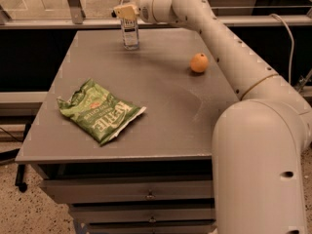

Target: Move blue plastic bottle near orange

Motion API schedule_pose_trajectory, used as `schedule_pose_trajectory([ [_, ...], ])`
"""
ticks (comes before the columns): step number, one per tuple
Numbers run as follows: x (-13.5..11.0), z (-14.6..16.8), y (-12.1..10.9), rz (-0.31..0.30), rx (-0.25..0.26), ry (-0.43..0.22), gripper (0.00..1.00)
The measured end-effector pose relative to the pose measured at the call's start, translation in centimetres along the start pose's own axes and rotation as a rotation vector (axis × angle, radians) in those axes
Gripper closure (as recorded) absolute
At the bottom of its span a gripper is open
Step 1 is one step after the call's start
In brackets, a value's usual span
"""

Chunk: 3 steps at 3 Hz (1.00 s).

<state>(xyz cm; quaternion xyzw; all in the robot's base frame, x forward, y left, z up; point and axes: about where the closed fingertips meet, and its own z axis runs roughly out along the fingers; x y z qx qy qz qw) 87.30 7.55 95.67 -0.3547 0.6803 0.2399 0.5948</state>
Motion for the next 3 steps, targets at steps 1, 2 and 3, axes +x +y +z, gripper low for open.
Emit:
schedule_pose_trajectory([
  [1,0.1,-0.2,-0.4,-0.015,0.024,0.008,0.72],
  [2,-1.1,-2.0,-1.1,-0.051,0.06,0.001,0.95],
  [3,-3.6,-5.7,-2.0,-0.106,0.104,-0.027,1.0],
])
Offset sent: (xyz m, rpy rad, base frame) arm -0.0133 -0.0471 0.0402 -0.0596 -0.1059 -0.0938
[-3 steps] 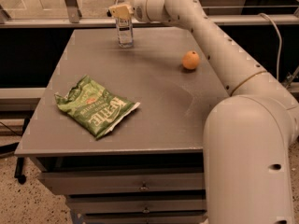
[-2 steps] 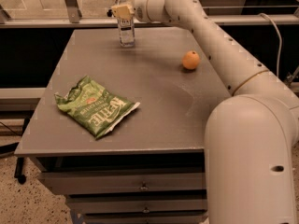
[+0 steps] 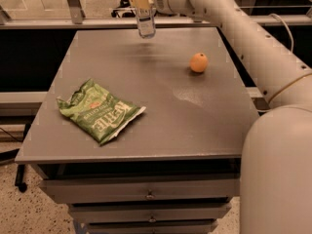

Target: Move blue plastic bottle near orange

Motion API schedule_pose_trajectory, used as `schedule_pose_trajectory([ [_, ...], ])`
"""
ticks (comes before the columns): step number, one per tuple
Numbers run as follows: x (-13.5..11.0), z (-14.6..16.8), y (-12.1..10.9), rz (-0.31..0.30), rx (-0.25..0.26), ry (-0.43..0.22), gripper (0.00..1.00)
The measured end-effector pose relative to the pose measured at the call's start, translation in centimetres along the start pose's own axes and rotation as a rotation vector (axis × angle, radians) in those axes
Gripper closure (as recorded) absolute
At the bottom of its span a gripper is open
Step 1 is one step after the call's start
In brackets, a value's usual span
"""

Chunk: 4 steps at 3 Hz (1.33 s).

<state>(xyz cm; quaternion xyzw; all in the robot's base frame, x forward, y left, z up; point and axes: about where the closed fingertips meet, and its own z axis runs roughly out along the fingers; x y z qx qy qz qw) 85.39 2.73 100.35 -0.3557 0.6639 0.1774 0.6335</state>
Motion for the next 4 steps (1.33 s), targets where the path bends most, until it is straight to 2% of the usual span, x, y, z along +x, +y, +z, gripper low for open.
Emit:
schedule_pose_trajectory([
  [1,-0.8,-3.9,-2.8,-0.025,0.047,-0.024,1.0],
  [2,1.6,-9.5,-7.7,0.011,0.115,-0.021,1.0],
  [3,4.2,-13.4,-10.5,0.042,0.168,0.01,1.0],
  [4,5.5,-16.8,-11.8,0.071,0.2,0.046,1.0],
])
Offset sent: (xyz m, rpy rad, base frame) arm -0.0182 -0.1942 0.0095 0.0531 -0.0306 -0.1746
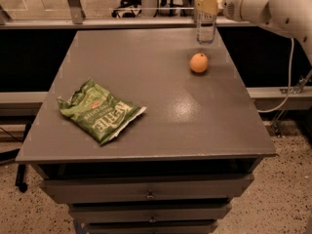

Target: Move blue plastic bottle near orange

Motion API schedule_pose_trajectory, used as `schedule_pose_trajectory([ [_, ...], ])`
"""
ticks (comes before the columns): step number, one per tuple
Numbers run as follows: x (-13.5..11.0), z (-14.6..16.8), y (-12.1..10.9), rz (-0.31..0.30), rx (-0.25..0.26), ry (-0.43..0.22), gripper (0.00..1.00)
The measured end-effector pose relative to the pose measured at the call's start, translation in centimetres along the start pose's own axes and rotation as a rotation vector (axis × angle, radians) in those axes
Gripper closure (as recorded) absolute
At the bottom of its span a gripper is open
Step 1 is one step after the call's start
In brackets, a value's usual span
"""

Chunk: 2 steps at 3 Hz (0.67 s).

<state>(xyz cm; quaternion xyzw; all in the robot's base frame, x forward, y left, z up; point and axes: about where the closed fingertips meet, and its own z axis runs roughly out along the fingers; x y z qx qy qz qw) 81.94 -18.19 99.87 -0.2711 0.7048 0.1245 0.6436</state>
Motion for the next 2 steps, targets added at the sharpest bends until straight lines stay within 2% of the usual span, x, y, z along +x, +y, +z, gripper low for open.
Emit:
schedule_pose_trajectory([
  [1,0.98,-2.01,-0.33,0.033,0.008,0.024,1.0],
  [2,1.91,-2.61,0.25,0.062,-0.004,0.037,1.0],
])
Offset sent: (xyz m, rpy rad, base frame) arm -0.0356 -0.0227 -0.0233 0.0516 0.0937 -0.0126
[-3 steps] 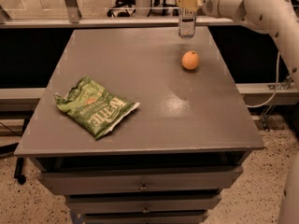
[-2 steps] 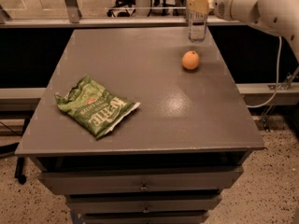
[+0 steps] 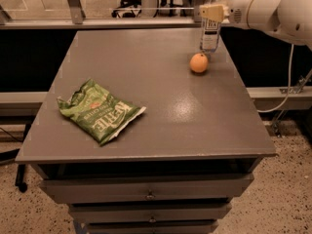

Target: Move blue plastic bottle near orange

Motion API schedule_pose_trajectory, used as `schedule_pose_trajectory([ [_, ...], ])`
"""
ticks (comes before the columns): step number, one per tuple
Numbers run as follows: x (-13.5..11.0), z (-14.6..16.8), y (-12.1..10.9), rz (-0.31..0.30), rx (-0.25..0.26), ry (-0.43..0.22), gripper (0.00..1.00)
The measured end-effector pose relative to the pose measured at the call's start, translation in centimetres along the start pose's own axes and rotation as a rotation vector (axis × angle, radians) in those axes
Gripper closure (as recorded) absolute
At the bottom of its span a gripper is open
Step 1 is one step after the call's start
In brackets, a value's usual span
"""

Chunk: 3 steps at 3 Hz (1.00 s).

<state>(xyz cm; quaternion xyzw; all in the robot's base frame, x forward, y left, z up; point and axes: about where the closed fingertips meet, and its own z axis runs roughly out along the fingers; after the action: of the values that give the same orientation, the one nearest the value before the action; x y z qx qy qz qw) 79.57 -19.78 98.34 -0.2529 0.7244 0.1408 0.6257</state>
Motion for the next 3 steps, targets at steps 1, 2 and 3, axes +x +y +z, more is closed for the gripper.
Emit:
schedule_pose_trajectory([
  [1,1.2,-0.1,0.5,-0.005,-0.015,0.03,0.84],
  [2,2.4,-0.5,0.8,-0.007,-0.016,0.048,0.61],
  [3,3.4,-0.9,1.2,-0.006,-0.016,0.048,0.38],
])
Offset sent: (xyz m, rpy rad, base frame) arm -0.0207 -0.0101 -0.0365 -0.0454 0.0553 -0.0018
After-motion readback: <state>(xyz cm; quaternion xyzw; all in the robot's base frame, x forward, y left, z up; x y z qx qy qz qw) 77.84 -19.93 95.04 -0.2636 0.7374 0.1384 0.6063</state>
